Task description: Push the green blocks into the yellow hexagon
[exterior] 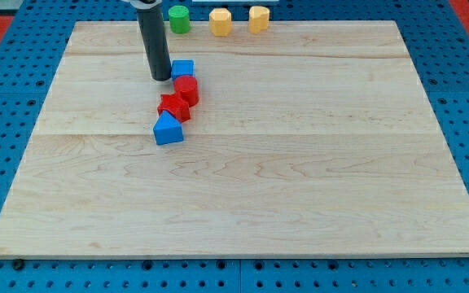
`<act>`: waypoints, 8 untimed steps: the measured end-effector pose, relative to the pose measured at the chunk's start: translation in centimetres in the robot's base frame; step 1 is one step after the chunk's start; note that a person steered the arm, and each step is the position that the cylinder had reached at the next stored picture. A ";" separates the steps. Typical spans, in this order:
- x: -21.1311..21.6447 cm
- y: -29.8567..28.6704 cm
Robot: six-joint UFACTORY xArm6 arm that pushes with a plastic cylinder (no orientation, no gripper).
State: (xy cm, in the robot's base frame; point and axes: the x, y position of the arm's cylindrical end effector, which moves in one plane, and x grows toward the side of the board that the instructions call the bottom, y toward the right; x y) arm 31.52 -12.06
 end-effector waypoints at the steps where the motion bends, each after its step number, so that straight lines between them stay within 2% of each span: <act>1: -2.1 -0.2; 2: -2.6 -6.1; 3: -7.2 -9.7; 4: -11.2 -10.4; 5: -12.4 -10.4; 8: -12.3 -6.9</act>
